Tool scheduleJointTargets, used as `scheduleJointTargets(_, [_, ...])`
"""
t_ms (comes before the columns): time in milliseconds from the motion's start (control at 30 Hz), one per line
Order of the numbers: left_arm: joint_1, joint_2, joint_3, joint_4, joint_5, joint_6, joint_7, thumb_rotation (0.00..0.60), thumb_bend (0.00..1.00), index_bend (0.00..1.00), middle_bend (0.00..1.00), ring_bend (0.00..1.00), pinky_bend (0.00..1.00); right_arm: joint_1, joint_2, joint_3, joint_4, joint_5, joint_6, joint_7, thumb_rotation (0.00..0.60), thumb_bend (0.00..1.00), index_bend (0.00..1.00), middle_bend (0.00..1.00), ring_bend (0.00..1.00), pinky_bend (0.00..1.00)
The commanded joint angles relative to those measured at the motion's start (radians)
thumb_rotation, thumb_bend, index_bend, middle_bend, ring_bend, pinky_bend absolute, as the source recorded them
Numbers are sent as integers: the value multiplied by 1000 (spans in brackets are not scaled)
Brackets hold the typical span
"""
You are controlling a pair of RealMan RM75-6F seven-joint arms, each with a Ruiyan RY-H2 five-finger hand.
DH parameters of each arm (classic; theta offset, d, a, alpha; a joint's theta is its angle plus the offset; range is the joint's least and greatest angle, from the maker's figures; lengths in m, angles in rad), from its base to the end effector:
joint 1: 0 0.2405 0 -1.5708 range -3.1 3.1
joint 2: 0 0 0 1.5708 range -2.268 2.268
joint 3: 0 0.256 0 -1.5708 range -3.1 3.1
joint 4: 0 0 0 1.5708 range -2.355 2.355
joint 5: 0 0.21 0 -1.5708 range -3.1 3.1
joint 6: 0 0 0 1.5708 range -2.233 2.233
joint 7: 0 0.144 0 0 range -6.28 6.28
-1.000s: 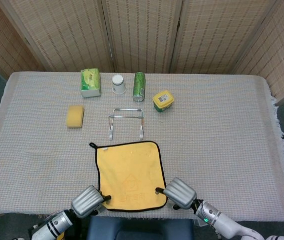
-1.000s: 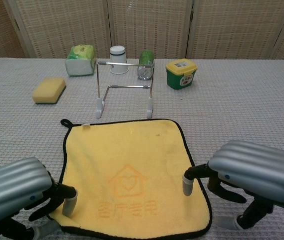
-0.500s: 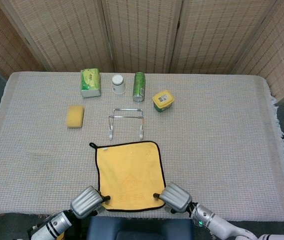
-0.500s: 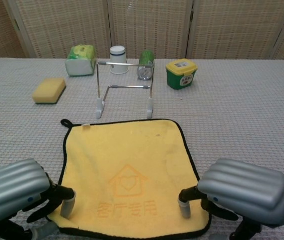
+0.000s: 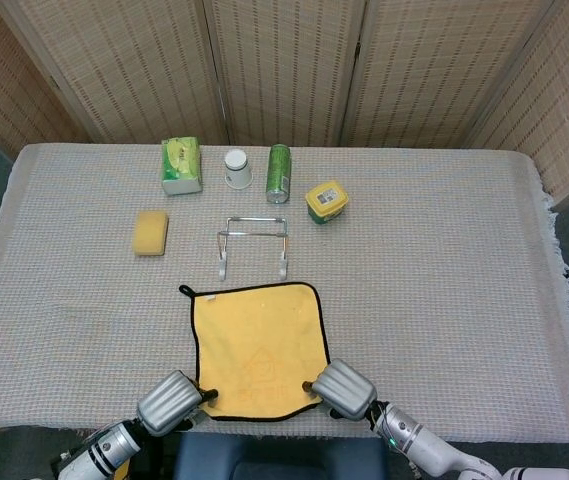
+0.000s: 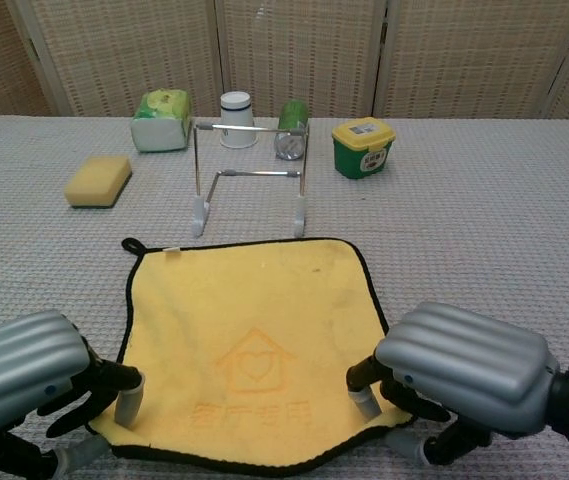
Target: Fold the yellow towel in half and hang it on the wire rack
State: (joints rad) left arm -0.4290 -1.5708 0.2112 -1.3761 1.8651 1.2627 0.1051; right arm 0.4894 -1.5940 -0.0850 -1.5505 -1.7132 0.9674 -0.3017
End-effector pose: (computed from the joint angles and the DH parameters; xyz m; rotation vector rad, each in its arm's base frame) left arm -0.2109 0.1785 -0.0379 -2.2528 -0.7463 -1.1023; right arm -0.1668 -0.1932 -0.0660 2.3437 -0.7808 0.9620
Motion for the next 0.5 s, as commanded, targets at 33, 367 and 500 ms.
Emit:
scheduleJointTargets(33, [-2, 13, -6, -5, -11, 5, -29, 600, 469, 558, 831, 805, 934, 4, 2, 16, -19, 24, 3, 12, 600, 449, 601, 880, 949, 1000])
scheduleJointTargets(367, [-69, 96, -78, -67, -109, -60, -216, 600, 469, 549, 831, 805, 938, 35, -3, 101, -50, 118, -1, -17, 600, 449, 601, 878, 949, 1000])
scheduleJointTargets(500, [-105, 130, -114, -92, -169, -122, -274, 600, 469, 542, 831, 805, 937, 56, -14, 139, -48, 169, -18, -46, 600, 449, 601, 878, 949, 1000])
